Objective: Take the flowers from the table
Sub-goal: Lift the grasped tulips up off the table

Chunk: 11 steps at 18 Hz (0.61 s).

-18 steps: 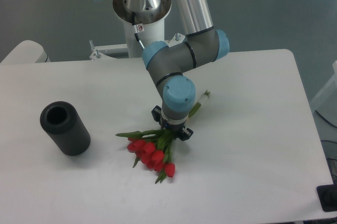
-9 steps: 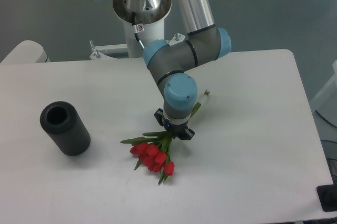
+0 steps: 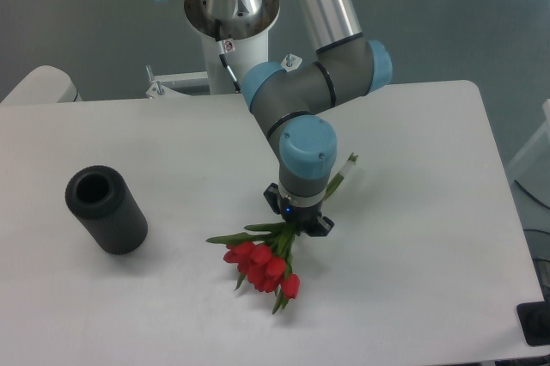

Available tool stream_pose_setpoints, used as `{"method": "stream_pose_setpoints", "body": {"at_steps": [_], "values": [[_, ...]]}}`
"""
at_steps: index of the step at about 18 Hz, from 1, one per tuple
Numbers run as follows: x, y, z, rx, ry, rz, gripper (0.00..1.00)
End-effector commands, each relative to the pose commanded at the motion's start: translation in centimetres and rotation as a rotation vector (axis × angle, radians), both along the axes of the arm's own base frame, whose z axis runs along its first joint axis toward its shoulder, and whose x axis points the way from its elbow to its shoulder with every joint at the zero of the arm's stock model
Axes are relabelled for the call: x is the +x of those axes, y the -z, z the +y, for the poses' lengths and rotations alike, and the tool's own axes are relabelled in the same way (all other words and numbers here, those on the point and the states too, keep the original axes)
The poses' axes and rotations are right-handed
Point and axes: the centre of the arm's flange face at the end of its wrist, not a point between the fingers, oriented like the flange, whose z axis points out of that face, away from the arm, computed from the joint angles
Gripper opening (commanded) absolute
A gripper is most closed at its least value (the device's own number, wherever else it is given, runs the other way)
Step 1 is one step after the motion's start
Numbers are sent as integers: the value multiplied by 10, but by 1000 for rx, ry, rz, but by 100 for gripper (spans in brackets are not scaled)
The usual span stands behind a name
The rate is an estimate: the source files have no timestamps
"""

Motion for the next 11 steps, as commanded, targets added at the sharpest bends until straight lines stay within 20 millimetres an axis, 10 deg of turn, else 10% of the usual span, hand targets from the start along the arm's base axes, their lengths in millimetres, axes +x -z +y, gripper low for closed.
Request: {"method": "stream_pose_setpoints", "body": {"at_steps": [11], "values": [[-34, -11, 35, 31, -1, -48, 0]]}}
